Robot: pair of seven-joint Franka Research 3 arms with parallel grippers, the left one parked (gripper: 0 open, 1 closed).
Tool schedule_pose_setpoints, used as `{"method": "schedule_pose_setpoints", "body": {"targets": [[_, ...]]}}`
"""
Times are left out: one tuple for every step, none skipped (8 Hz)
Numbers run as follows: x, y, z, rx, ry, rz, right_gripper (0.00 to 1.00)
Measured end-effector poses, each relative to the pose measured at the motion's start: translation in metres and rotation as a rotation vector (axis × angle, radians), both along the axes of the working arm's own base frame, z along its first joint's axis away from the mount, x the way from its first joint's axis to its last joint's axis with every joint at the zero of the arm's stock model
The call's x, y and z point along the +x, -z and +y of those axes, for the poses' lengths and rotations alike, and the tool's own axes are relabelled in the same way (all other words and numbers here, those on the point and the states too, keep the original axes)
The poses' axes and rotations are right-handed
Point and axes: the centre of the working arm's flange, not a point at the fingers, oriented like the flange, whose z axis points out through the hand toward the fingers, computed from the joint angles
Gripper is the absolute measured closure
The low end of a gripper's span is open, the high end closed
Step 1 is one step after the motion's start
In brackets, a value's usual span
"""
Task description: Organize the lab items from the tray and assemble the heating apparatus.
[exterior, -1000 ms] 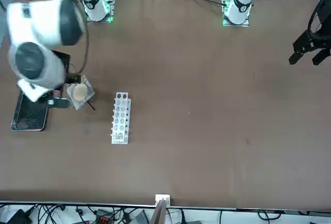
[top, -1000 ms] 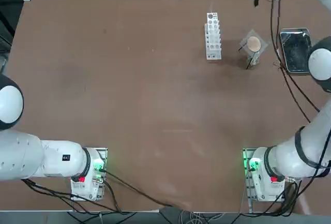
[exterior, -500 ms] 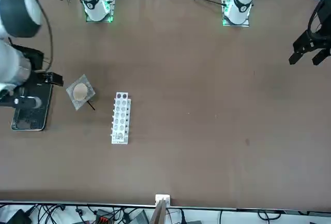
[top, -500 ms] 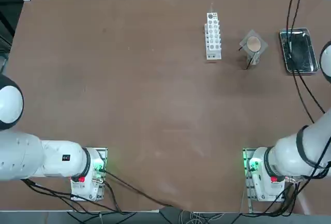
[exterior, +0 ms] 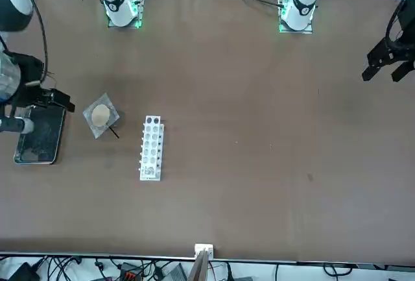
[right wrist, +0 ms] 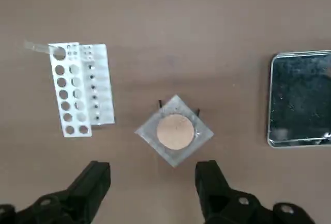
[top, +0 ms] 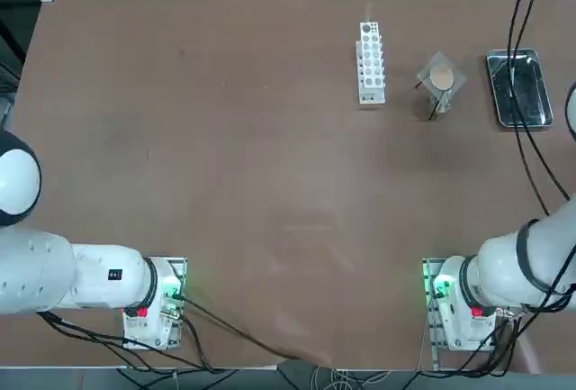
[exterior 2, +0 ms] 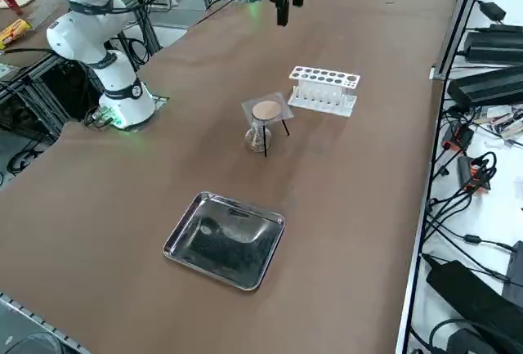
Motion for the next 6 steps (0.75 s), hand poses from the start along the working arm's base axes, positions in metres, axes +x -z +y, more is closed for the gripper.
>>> {"method": "schedule_pose_setpoints", "body": {"targets": [[-0.008,-0.005,-0.005,-0.004,0.003,-0.009,0.00],[-0.016,-0.006,-0.008,-0.010,-0.013,-0.013,0.00],[-0.025,-0.004,-0.013,-0.021,-0.033,-0.015,0.00],[-0.034,0.000,-0.021,-0.031,-0.045,-0.026,0.00],[-0.043,0.001,-0.028,-0.035,-0.054,-0.039,0.00],[-0.053,0.001,-0.029,-0.034,-0.063,-0.044,0.00]]}}
